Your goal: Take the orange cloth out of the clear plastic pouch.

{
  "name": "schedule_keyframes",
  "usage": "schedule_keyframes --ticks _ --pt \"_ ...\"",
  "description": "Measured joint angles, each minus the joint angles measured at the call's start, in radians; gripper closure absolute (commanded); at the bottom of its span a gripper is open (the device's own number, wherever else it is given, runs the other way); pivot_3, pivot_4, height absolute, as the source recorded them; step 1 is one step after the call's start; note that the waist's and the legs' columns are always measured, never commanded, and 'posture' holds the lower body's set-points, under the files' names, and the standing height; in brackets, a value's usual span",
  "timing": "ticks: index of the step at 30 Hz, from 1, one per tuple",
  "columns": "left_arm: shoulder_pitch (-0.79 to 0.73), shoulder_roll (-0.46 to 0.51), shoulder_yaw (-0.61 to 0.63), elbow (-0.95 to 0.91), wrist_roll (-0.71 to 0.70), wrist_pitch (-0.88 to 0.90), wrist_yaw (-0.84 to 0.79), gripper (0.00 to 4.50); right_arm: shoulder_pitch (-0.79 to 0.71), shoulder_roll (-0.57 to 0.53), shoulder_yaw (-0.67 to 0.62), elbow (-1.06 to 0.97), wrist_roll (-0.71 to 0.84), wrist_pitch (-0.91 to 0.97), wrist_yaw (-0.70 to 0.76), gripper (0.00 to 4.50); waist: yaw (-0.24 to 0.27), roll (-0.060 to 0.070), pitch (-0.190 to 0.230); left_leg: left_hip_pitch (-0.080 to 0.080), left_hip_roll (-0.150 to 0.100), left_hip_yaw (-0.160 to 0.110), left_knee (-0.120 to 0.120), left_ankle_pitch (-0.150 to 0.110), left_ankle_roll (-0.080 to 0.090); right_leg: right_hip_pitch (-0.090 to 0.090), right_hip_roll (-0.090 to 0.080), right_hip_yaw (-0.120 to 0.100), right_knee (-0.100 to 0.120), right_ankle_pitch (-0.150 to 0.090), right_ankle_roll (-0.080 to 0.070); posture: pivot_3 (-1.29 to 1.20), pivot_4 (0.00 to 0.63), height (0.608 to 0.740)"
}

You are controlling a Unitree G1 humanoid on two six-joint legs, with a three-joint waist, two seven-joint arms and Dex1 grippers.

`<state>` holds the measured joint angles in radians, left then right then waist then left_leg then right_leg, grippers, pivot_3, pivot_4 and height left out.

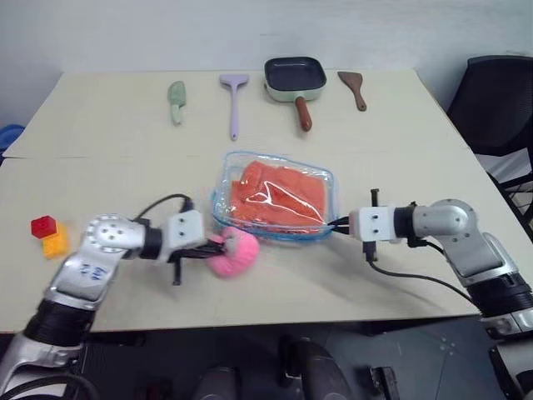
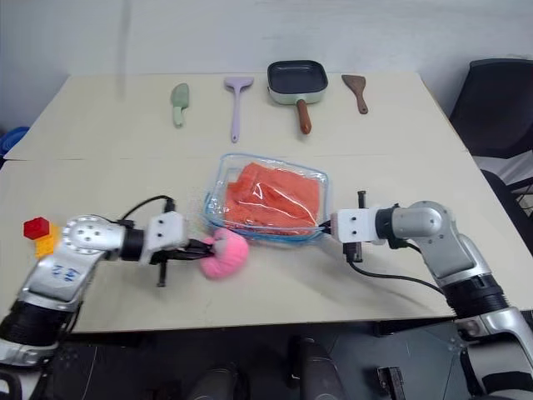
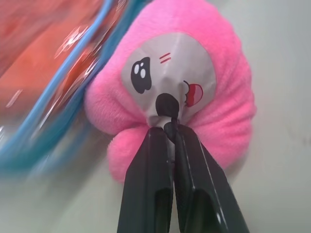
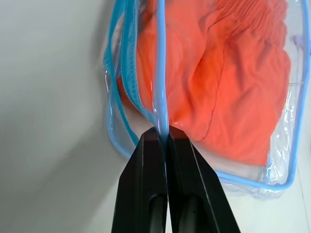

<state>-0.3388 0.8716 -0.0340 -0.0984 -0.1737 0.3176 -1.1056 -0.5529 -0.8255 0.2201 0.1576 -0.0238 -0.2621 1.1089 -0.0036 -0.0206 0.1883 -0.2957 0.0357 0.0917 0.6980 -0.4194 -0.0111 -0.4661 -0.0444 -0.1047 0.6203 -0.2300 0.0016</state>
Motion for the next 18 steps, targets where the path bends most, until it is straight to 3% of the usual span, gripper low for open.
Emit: schedule_keyframes --ticks 7,13,18 --pt "0.098 0.131 0.184 0.14 -0.042 -0.014 -0.007 4.5 0.062 -0.046 -0.035 -0.012 0.053 -0.086 0.034 4.47 0.002 0.0 0.0 -0.004 -0.001 0.002 0.0 0.0 0.0 -0.012 -0.001 0.001 0.003 0.0 0.0 0.0 0.15 0.74" --pt "0.146 0.124 0.207 0.098 -0.072 -0.01 -0.018 4.5 0.111 -0.042 -0.047 -0.083 0.138 -0.021 0.056 4.47 0.002 0.0 0.0 -0.004 -0.002 0.004 0.0 0.0 0.0 -0.013 -0.001 0.002 0.005 0.0 0.0 0.0 0.15 0.74" --pt "0.117 0.055 0.18 0.069 -0.089 0.048 0.02 3.07 0.116 -0.026 -0.056 -0.133 0.179 0.087 0.052 3.09 0.007 0.0 0.0 -0.004 -0.003 0.004 0.001 0.0 0.0 -0.012 -0.002 0.002 0.004 0.0 0.0 0.0 0.15 0.74"
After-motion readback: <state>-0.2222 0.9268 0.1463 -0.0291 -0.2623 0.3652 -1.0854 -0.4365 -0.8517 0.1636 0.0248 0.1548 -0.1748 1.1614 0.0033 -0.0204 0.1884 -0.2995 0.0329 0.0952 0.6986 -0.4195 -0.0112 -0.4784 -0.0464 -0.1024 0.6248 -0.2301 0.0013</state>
